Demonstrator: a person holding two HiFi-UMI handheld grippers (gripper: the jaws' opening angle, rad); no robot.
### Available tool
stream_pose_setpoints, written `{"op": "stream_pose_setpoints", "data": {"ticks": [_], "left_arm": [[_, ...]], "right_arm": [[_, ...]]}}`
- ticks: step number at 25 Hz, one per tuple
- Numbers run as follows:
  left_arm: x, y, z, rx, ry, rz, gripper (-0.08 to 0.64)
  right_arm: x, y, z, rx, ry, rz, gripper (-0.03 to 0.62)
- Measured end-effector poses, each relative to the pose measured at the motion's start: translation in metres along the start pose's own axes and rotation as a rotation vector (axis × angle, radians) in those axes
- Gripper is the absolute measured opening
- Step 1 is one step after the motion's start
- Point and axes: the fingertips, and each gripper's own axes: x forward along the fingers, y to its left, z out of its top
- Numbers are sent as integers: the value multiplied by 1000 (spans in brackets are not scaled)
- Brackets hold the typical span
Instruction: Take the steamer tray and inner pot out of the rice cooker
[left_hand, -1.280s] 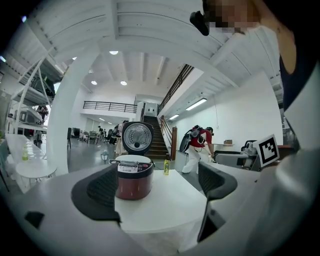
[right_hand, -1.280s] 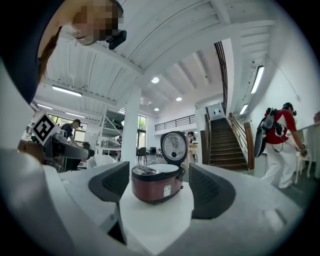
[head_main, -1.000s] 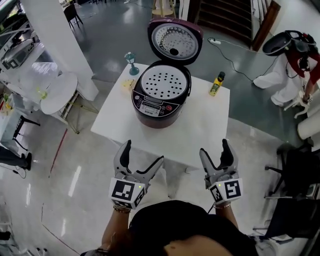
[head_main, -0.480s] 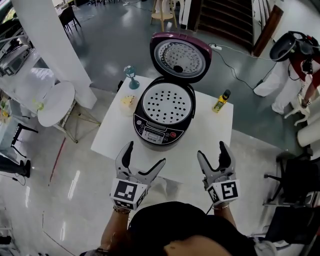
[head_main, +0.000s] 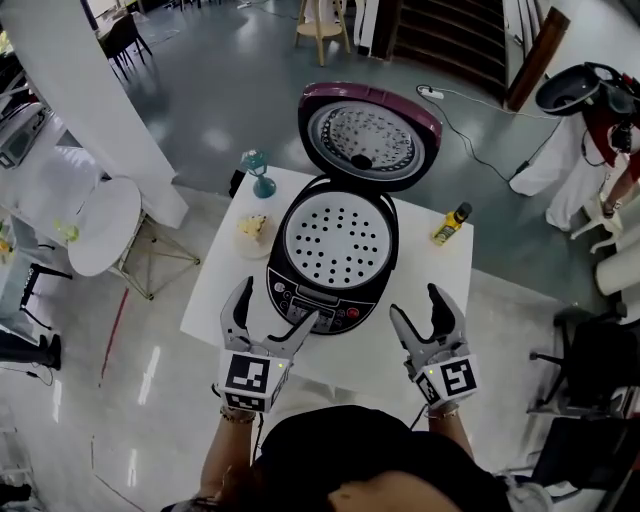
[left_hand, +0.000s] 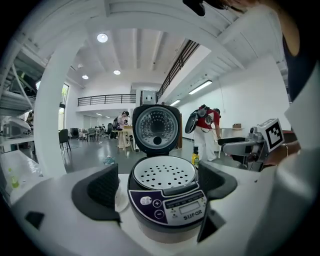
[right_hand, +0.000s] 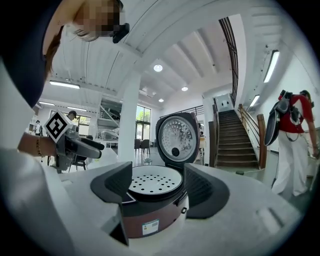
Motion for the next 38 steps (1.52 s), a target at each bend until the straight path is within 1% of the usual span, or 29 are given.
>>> {"op": "stream_pose_setpoints", "data": {"ticks": [4,7,8,11,14,16,17,23,25,28,32,35,38], "left_arm": [[27,21,0,39,47,-10,474],[48,39,1,76,79,-1,474],[55,45,2,83,88,-2,474],[77,56,4,107,120,-17,474],[99,60,4,171,167,-55,474],[114,60,2,219,210,-93,474],[120,60,1,235,232,-108,474],[154,61,-10,291,299,-196,474],[163,62,-17,322,335,-212,474],[173,68,-29,384,410,-218,474],[182,72,-48,428,536,-250,474],[187,73,-58,458,612,-264,474],[195,75,-64,464,650,-277,474]], "right_arm": [[28,-8,-7,15,40,13,324],[50,-15,-14,0,89,16,325],[57,-19,-17,-15,109,9,337],[77,-33,-28,-62,192,-38,347],[95,-46,-37,-60,287,-64,351],[106,-54,-37,-44,317,-70,354],[111,-58,-37,-52,334,-75,354],[142,-68,-55,-152,500,-69,354],[151,-70,-63,-195,556,-63,356],[166,-73,-71,-280,635,-56,356],[174,-82,-87,-412,839,-84,356],[180,-84,-97,-441,905,-74,356],[185,-86,-107,-461,950,-62,356]]}}
